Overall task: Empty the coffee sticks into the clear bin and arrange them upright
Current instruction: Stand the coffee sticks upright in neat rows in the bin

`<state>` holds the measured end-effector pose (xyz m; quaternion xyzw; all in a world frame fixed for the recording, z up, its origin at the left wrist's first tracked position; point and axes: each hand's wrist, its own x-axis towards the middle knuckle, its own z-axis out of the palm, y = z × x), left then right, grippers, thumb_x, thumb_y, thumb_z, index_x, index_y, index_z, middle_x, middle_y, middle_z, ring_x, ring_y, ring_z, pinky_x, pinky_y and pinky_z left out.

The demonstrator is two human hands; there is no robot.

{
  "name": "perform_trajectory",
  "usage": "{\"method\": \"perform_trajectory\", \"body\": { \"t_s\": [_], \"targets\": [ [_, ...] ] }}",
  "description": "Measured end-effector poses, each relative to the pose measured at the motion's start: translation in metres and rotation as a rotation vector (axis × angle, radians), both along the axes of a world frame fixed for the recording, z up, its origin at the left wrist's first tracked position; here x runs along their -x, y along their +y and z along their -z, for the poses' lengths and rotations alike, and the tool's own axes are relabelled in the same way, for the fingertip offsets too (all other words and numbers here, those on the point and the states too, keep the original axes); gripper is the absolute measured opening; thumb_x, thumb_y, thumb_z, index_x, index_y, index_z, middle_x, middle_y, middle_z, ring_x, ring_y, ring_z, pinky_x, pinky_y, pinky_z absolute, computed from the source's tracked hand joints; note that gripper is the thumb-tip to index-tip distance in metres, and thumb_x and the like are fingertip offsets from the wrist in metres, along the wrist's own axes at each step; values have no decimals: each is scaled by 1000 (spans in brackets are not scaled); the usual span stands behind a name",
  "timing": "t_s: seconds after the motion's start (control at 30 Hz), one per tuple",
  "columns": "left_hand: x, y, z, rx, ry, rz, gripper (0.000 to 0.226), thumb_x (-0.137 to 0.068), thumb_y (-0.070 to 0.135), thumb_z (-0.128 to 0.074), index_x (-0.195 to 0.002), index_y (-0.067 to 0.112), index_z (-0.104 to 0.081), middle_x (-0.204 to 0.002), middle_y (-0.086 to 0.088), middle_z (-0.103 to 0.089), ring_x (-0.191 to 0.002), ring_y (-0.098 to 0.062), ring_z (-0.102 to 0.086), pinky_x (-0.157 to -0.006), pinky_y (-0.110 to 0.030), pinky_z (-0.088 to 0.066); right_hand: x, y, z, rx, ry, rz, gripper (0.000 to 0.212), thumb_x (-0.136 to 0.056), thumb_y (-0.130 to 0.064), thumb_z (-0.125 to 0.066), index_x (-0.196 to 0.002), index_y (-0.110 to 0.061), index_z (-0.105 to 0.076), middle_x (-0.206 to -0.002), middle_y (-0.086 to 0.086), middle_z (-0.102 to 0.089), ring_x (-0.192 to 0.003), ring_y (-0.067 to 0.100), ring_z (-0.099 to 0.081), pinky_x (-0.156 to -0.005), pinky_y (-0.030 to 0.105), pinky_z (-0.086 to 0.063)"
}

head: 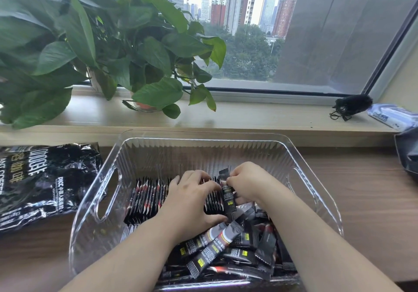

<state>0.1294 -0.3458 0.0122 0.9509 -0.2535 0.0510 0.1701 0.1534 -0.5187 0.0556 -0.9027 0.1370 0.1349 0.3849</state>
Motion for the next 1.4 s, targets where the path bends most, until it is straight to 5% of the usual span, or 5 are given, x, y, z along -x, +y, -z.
{"method": "perform_trajectory", "body": {
  "t_s": [0.47, 0.73, 0.87, 1.0, 1.4],
  "targets": [
    [4, 0, -1, -22, 74, 48, 51, -83, 70, -56, -130, 51, -51, -153, 9, -20, -145, -14, -9, -120, -59, -4, 4, 1, -4, 163, -9, 22, 28, -93, -15, -55, -114, -3, -68, -113, 19, -69, -81, 27, -56, -76, 34, -54],
    [4, -1, -3, -5, 70, 45, 52, -82, 70, -58, -130, 50, -52, -151, 10, -21, -144, -12, -9, -121, -57, -4, 13, 9, -12, 431, -57, 4, 29, -93, -11, -56, -65, -10, -49, -65, 4, -49, -55, 19, -44, -44, 25, -29],
    [5, -1, -3, -7, 54, 47, 56, -83, 69, -59, -133, 47, -52, -151, 9, -21, -143, -12, -9, -121, -56, -5, 8, 16, -7, 358, -57, 22, 10, -87, -13, -61, -86, -8, -69, -76, 6, -65, -70, 25, -61, -55, 24, -45],
    [3, -1, -2, 8, 24, 56, 57, -81, 67, -62, -132, 45, -53, -149, 9, -28, -142, -13, -15, -119, -54, -12, 2, 14, 2, 75, -8, 112, 15, -90, -8, -60, -88, -2, -73, -66, 13, -72, -53, 23, -69, -65, 35, -63],
    [0, -3, 3, 38, -35, 42, 65, -74, 76, -59, -129, 42, -53, -129, 18, -44, -127, -5, -36, -114, -44, -25, 4, 3, 0, -150, 35, 98, 5, -87, 4, -69, -91, 1, -70, -74, 10, -67, -63, 19, -67, -65, 27, -61]
  ]
}}
